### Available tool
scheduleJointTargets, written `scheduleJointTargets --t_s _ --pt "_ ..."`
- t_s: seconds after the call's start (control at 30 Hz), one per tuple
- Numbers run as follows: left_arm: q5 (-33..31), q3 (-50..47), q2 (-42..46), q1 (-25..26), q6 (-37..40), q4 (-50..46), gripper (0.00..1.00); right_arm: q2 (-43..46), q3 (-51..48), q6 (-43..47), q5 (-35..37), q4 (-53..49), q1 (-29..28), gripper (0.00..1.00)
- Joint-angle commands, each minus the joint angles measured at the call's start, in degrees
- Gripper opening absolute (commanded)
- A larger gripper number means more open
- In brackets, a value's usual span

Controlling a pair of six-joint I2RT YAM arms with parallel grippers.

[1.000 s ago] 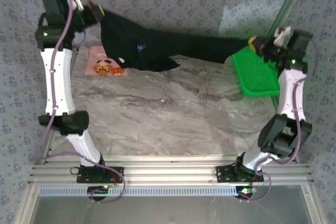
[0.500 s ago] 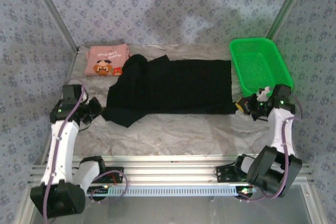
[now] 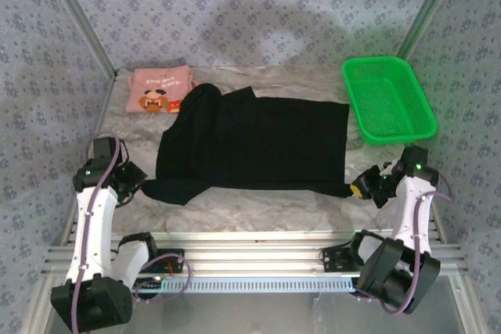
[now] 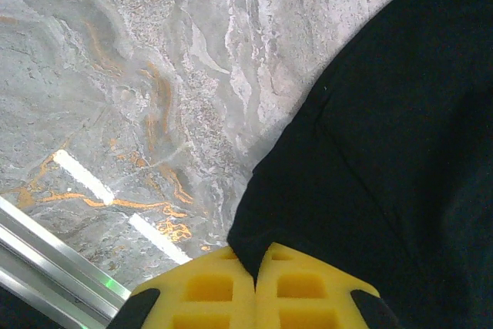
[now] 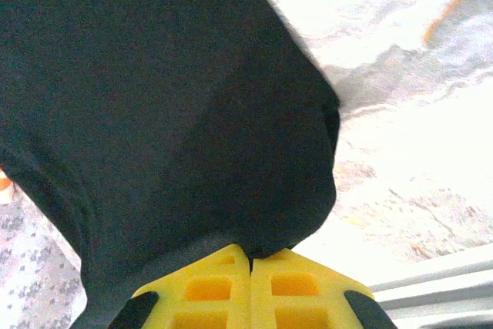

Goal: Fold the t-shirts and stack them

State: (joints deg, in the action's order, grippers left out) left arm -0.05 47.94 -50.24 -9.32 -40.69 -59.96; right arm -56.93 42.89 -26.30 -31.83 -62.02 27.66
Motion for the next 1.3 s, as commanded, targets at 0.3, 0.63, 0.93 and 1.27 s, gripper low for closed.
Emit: scheduleJointTargets --t_s 0.3,0.63,0.93,1.27 --pt "-9.9 10.65 3.6 4.86 1.25 -5.51 0.0 9.39 2.54 -11.59 9.45 -7.78 4.3 0.0" --pt "-8.71 6.73 -0.97 8.27 2.89 2.55 0.0 5.14 3.08 -10.32 16.56 -5.5 3.35 0.0" --pt "-13.67 14.92 -18.09 16.13 8.99 11.14 0.0 -7.17 6.66 -5.06 18.83 2.27 -2.72 0.0" --pt "-12.85 20.01 -28.97 16.35 15.36 13.67 0.0 -20.31 10.89 -2.43 20.36 7.42 -13.68 0.0"
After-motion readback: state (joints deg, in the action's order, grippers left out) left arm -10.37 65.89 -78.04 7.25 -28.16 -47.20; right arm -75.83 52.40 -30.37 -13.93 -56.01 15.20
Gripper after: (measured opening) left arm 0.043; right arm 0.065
